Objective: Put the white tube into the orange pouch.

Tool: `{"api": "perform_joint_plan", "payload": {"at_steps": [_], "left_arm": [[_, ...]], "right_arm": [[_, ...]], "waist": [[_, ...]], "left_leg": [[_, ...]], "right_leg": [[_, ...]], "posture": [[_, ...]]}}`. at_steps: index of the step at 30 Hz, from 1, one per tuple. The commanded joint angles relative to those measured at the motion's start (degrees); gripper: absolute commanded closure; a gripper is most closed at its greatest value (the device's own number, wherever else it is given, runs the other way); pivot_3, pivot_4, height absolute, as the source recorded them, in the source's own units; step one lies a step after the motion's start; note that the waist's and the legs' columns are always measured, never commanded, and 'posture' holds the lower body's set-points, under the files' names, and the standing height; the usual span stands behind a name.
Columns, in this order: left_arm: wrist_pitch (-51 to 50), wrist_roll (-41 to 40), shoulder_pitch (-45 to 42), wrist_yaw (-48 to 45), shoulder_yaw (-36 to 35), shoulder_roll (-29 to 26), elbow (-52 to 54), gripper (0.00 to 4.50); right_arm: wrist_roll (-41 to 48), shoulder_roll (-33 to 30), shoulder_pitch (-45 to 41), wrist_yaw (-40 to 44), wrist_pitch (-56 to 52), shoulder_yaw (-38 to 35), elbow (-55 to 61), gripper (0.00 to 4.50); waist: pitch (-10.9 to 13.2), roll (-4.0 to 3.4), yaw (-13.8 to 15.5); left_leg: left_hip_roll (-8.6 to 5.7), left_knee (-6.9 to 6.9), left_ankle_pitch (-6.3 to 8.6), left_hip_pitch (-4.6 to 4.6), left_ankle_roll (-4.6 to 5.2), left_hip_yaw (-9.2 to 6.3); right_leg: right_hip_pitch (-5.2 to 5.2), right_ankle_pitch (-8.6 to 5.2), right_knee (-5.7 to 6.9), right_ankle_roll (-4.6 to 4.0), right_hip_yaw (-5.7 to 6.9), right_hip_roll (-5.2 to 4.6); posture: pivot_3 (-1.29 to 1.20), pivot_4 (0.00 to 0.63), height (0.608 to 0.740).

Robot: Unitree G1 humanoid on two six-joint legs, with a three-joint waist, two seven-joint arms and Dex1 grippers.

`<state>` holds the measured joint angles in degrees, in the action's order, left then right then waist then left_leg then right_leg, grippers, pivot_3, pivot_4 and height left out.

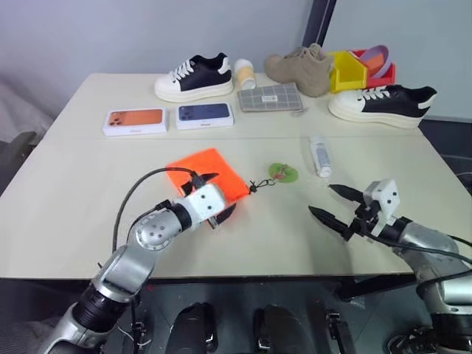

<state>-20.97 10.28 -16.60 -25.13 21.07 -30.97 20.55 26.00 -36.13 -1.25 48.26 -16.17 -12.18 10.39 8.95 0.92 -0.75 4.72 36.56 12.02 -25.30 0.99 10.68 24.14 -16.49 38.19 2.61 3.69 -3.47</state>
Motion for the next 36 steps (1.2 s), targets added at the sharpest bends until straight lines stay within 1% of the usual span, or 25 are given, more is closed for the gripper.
{"api": "perform_joint_plan", "payload": {"at_steps": [1,5,9,10,12,13,19,22,28,30,32,34,36], "left_arm": [[-0.75,4.18,-0.77,1.47,0.65,1.34,0.56,0.0],[-2.15,6.66,-0.11,1.63,0.64,3.1,0.77,0.0],[-1.77,7.05,0.72,1.22,-0.35,3.68,0.9,0.0],[-1.59,6.71,0.78,1.14,-0.88,3.92,0.84,0.25],[-1.36,6.13,0.77,0.91,-1.92,4.19,0.75,0.88],[-1.21,6.0,0.73,0.72,-2.32,4.19,0.65,1.34],[-0.34,5.41,0.92,0.01,-4.17,4.22,-0.81,4.45],[-0.91,4.09,0.51,0.27,-5.58,5.16,-1.35,4.45],[-4.57,-4.6,0.45,-1.59,-11.64,9.65,-0.45,4.45],[-5.96,-8.46,0.81,-4.0,-12.51,10.33,0.3,4.45],[-6.31,-10.79,1.44,-5.47,-12.68,10.64,0.62,4.45],[-6.69,-11.83,1.68,-5.5,-12.69,10.95,0.65,4.45],[-6.81,-12.06,1.55,-5.18,-12.43,10.96,0.61,4.45]], "right_arm": [[-0.14,0.7,-0.05,0.05,1.89,0.03,0.94,0.05],[-0.73,1.37,0.05,0.06,2.34,1.1,0.83,0.05],[-0.82,1.57,-0.01,-0.24,2.54,1.24,1.02,0.05],[-0.81,1.56,0.06,-0.31,2.6,1.23,1.08,0.01],[-0.75,1.52,0.29,-0.44,2.65,1.14,1.29,0.0],[-0.72,1.51,0.4,-0.51,2.65,1.1,1.4,0.0],[-0.49,1.7,0.24,-1.4,2.71,0.88,1.93,0.0],[-0.21,1.93,-0.34,-2.21,2.65,0.58,2.06,0.0],[-1.67,3.93,-4.7,-8.62,1.88,-0.31,-0.22,0.0],[-5.43,5.17,-8.02,-13.99,2.6,0.29,-3.98,0.0],[-9.3,7.74,-13.12,-21.14,3.0,0.82,-9.79,0.0],[-10.78,10.45,-17.34,-25.68,3.17,0.6,-14.97,0.0],[-12.37,12.03,-20.19,-27.94,4.17,1.01,-19.35,0.0]], "waist": [[0.0,0.0,-0.02],[0.0,0.0,0.0],[0.0,0.0,0.0],[0.0,0.0,0.02],[0.0,0.0,0.04],[0.0,0.0,0.05],[0.0,0.0,0.04],[0.0,0.0,0.05],[0.0,0.0,-0.05],[0.0,0.0,-0.08],[0.0,0.0,-0.24],[0.01,-0.02,-0.28],[0.01,-0.03,-0.2]], "left_leg": [[0.0,0.0,0.0,0.0,0.01,0.0],[0.0,0.02,0.01,-0.02,0.02,0.0],[0.0,0.04,0.01,-0.02,0.03,-0.01],[0.0,0.04,0.01,-0.02,0.03,-0.01],[0.01,0.06,0.01,-0.02,0.04,-0.01],[0.01,0.06,0.01,-0.02,0.04,-0.01],[0.02,0.16,0.04,-0.02,0.08,-0.02],[0.02,0.24,0.07,-0.03,0.13,-0.03],[0.04,0.43,0.1,-0.04,0.18,-0.03],[0.04,0.44,0.1,-0.02,0.18,-0.04],[0.04,0.47,0.1,-0.02,0.17,-0.03],[0.04,0.5,0.06,-0.03,0.11,0.0],[0.05,0.5,-0.06,-0.03,-0.08,0.0]], "right_leg": [[0.0,0.0,0.0,0.0,0.0,0.0],[0.0,0.0,0.0,0.0,0.0,0.0],[0.0,0.0,0.01,0.01,0.01,0.0],[-0.01,0.0,0.01,0.01,0.01,0.0],[-0.01,0.0,0.02,0.01,0.01,-0.01],[-0.02,0.0,0.02,0.01,0.01,-0.01],[-0.05,0.0,0.05,0.01,0.01,0.0],[-0.07,0.0,0.06,0.01,0.02,-0.01],[-0.1,0.0,0.15,0.01,0.02,-0.01],[-0.14,0.01,0.15,0.01,0.02,-0.01],[-0.13,0.01,0.17,0.02,0.02,-0.01],[-0.11,0.01,0.22,0.02,0.02,-0.01],[-0.1,0.02,0.25,0.05,0.02,0.01]], "posture": [[0.0,0.15,0.74],[0.0,0.15,0.74],[0.0,0.15,0.74],[0.0,0.15,0.74],[0.0,0.15,0.74],[0.0,0.15,0.74],[0.0,0.15,0.74],[0.0,0.15,0.74],[0.0,0.15,0.74],[0.0,0.15,0.74],[0.0,0.15,0.74],[0.0,0.15,0.74],[0.0,0.15,0.74]]}}
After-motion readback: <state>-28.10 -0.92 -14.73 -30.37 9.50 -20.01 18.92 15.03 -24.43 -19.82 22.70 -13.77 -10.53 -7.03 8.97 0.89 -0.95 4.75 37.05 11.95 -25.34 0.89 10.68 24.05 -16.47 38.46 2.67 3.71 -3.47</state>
